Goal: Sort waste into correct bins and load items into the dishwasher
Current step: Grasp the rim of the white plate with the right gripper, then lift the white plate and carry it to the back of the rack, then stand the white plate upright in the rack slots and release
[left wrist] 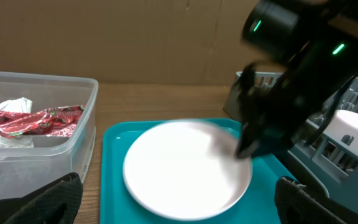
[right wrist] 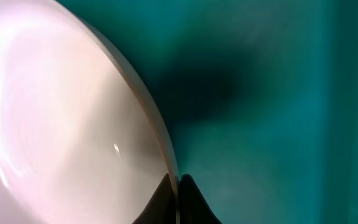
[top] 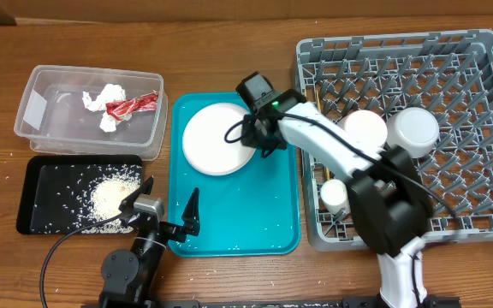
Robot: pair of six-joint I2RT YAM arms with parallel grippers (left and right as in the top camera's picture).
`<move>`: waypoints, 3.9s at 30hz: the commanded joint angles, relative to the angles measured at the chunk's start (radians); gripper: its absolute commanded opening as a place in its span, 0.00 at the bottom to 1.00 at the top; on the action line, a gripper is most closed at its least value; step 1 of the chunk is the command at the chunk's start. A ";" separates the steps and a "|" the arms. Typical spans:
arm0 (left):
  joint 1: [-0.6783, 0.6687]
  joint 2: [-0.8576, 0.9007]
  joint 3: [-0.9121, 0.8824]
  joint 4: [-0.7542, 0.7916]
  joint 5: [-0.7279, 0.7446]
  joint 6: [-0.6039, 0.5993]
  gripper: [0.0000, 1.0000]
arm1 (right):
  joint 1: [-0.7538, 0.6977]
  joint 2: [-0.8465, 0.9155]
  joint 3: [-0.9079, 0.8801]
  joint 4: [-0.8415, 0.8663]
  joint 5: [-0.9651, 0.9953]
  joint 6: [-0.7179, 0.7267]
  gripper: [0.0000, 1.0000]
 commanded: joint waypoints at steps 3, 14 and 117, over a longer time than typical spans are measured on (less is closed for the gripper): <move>-0.010 -0.009 -0.007 0.002 0.001 0.018 1.00 | -0.012 -0.346 0.010 -0.059 0.394 -0.011 0.04; -0.010 -0.009 -0.007 0.002 0.002 0.018 1.00 | -0.100 -0.553 0.008 -0.184 0.991 -0.352 0.04; -0.010 -0.009 -0.007 0.002 0.002 0.018 1.00 | -0.230 -0.485 0.050 -0.013 0.682 -0.500 0.49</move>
